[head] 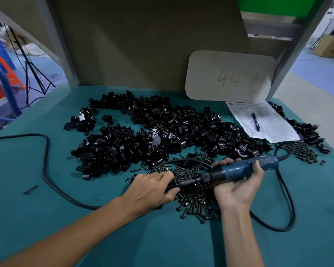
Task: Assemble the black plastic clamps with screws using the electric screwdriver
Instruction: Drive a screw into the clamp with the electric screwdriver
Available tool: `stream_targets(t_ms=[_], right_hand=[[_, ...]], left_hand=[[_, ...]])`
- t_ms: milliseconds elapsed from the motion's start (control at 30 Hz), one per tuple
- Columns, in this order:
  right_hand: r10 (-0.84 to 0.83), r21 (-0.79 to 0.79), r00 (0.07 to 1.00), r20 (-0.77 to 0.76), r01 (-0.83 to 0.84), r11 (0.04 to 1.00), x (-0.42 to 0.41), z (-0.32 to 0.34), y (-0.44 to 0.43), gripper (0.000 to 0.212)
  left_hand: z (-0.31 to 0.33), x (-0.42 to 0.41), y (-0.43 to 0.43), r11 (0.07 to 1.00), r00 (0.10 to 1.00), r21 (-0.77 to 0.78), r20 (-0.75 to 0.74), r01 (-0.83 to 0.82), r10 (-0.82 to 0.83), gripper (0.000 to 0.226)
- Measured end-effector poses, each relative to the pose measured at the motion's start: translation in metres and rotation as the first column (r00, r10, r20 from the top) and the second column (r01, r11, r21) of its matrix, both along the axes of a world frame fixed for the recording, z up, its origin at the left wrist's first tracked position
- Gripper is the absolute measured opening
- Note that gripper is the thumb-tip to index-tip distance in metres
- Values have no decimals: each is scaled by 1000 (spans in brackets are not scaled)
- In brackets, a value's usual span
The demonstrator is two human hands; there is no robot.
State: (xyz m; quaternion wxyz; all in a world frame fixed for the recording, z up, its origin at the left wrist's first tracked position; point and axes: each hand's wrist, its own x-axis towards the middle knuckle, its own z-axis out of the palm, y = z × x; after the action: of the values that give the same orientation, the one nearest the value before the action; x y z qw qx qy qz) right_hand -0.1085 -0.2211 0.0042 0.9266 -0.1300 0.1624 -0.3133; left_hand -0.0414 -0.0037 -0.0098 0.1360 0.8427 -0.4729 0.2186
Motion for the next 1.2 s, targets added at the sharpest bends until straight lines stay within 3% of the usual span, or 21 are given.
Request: stream_targets(t_ms=[267,433,733,1200], right_hand=[[52,-34,998,-40,-53,998,1,-3,-4,41],[66,-64,997,42,-63,996,-3,-5,-6,36],[66,-64,996,-54,-69,996,-5,-4,-10,38],[72,-58,996,-45,-75,996,-7,-4,-8,33]], left_hand=[[4,-2,-3,995,1000,93,20,-25,24,32],[0,-1,-4,997,1000,71,14,-5,4,32],[-9,-1,-6,998,989,27,139,53,-57,33],[-9,0,-6,996,979,27,183,81,-85,35]])
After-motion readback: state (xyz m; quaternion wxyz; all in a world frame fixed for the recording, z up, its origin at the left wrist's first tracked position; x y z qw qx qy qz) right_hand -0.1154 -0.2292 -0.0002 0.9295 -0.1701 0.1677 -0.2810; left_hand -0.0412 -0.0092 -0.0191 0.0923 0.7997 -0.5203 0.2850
